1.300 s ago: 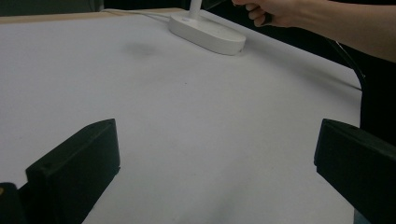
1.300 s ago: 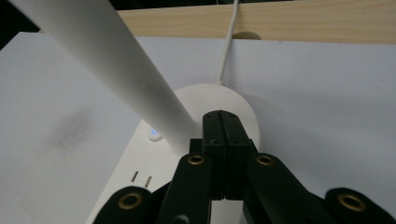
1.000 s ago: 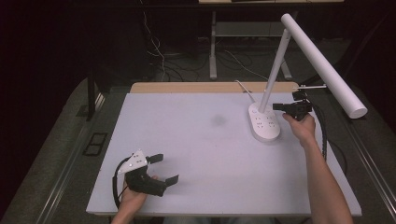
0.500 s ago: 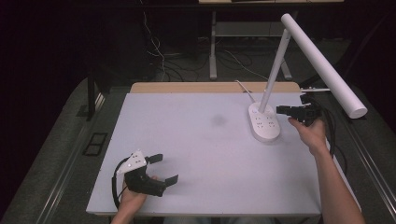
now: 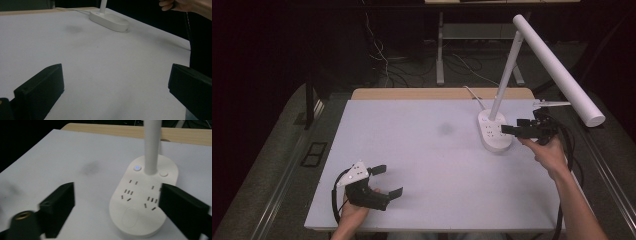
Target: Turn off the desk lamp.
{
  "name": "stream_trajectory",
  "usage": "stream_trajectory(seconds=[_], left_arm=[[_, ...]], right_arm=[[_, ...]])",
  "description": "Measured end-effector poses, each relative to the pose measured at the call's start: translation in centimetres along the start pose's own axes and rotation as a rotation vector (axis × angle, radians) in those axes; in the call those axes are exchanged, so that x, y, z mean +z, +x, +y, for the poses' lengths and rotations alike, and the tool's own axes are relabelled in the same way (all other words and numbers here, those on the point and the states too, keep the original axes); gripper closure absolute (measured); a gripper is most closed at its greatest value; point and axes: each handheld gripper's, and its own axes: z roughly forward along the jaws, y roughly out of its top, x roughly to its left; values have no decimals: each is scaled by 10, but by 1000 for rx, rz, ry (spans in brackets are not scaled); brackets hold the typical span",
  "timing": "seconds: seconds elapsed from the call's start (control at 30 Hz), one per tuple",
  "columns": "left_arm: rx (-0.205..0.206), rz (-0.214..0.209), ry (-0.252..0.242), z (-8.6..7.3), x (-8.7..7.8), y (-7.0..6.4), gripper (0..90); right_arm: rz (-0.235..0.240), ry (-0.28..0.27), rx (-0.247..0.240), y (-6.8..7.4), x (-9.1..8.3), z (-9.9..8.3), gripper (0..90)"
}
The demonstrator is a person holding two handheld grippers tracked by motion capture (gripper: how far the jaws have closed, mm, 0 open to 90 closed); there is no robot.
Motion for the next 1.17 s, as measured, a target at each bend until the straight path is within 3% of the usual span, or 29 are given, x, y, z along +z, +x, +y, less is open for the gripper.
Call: stream_trajectory(seconds=[0.07, 0.6, 0.9, 1.17], left_arm=[[0, -1, -1, 0, 0, 0, 0], [-7, 8, -3, 0, -1, 3, 0], [0, 5, 2, 0, -1, 3, 0], [3, -1, 6, 0, 0, 2, 0]], right_arm=[[-8, -6, -16, 7, -3, -4, 5], [71, -44, -50, 41, -23, -62, 5], [105, -70, -85, 60, -24, -96, 5], [117, -66, -81, 71, -19, -122, 5]])
